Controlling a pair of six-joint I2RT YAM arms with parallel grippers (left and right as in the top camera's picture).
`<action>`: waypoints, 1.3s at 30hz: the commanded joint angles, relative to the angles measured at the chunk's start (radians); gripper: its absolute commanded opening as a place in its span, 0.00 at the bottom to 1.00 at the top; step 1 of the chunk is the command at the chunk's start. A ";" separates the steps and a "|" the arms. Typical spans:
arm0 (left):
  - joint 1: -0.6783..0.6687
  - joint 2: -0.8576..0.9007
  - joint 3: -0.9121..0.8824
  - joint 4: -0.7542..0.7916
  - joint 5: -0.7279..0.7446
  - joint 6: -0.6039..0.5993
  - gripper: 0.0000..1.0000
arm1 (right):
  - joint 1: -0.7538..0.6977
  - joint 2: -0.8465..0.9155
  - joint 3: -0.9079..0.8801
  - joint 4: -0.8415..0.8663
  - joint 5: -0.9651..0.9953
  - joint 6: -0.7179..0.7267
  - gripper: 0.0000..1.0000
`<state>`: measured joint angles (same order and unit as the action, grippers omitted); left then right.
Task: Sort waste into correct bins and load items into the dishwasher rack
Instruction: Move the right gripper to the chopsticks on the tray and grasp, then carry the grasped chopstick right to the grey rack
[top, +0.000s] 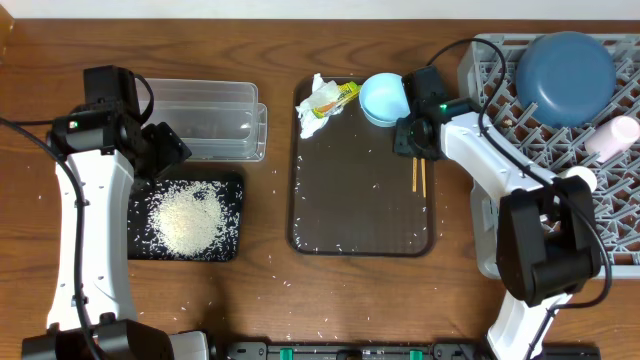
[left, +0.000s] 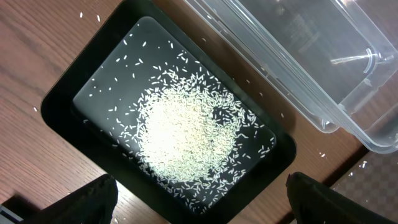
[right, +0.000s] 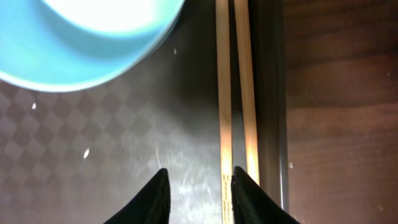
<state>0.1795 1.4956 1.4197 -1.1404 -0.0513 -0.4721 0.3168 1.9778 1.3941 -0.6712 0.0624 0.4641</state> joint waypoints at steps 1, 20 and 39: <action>0.002 -0.014 -0.002 0.000 -0.001 -0.005 0.90 | 0.005 0.042 0.013 0.015 0.042 0.005 0.28; 0.002 -0.014 -0.002 0.000 -0.001 -0.005 0.90 | 0.005 0.103 0.009 0.028 0.048 -0.006 0.01; 0.002 -0.014 -0.002 0.000 -0.001 -0.005 0.90 | -0.157 -0.295 0.136 -0.128 -0.074 -0.212 0.01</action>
<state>0.1795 1.4956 1.4197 -1.1404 -0.0509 -0.4721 0.2020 1.7901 1.5005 -0.7891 -0.0097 0.3721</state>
